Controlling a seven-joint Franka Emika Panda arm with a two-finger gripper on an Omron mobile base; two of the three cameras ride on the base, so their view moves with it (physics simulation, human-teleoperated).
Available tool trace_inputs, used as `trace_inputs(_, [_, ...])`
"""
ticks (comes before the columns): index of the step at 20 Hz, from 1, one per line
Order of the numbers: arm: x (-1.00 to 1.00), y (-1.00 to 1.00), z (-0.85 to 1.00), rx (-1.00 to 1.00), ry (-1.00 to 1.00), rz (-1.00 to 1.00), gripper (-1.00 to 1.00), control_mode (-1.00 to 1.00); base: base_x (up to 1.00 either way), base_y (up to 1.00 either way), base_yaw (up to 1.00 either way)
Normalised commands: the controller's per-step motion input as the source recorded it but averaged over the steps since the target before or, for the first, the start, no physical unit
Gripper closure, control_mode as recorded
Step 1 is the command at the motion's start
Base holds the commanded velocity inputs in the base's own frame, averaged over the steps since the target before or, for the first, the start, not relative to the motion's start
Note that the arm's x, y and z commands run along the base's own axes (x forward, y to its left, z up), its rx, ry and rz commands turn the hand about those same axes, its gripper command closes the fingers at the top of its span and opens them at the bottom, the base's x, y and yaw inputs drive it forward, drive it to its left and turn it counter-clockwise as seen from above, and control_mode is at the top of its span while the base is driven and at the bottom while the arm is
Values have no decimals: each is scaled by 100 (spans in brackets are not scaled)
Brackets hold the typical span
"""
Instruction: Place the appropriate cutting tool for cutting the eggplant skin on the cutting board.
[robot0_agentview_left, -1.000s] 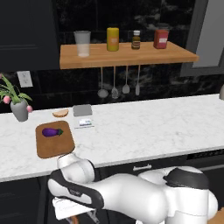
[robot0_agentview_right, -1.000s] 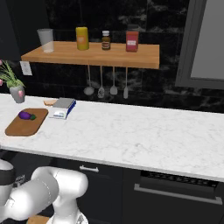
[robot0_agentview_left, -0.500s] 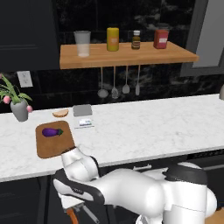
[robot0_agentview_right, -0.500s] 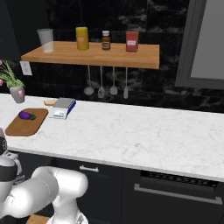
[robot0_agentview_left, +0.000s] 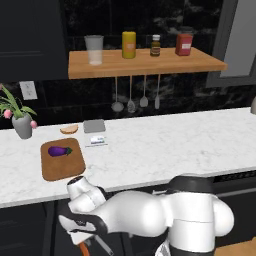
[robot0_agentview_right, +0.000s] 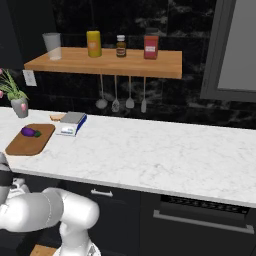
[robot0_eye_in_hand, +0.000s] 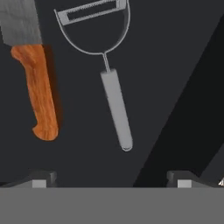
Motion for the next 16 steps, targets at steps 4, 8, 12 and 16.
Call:
trace_inputs(4, [0,0,-38,11,0,17,-100,-100,0,0,0])
trace_inputs(8, [14,0,-45,13,0,13,-100,-100,0,0,0])
trace_inputs(12, [32,-1,-37,13,0,11,-100,-100,0,0,0])
trace_inputs(16, [41,-8,-17,9,0,3,-100,-100,0,0,0])
